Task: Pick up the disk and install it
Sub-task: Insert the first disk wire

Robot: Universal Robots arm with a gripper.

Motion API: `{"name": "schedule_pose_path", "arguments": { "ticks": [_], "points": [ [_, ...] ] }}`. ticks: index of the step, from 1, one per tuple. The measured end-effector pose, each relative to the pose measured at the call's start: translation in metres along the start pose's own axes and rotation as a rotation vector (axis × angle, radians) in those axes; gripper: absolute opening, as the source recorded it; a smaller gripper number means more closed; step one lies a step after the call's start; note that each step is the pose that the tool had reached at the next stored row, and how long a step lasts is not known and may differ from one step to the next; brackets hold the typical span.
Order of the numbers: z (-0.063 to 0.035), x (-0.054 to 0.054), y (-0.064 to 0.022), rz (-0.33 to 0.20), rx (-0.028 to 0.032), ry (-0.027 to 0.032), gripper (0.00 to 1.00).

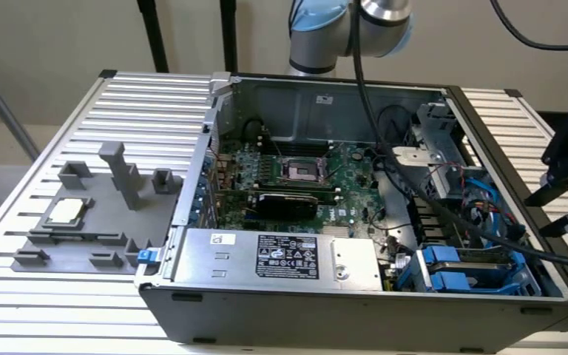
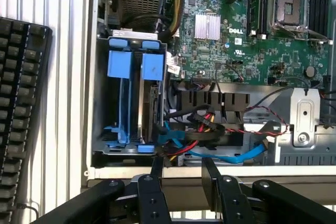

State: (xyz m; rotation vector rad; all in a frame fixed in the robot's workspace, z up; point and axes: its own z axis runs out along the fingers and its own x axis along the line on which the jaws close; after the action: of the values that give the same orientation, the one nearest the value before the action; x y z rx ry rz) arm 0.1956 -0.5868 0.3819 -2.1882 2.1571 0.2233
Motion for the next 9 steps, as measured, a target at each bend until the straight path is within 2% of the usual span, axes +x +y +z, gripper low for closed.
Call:
{"name": "schedule_pose_path", "arguments": {
  "ticks": [4, 9],
  "points": [
    [0.0021, 0.019, -0.0012, 0.001, -0.0056, -0.0020, 0.42],
    [0.0081, 0.033, -0.0009, 0.000, -0.0064, -0.0044, 0.42]
  ]
}}
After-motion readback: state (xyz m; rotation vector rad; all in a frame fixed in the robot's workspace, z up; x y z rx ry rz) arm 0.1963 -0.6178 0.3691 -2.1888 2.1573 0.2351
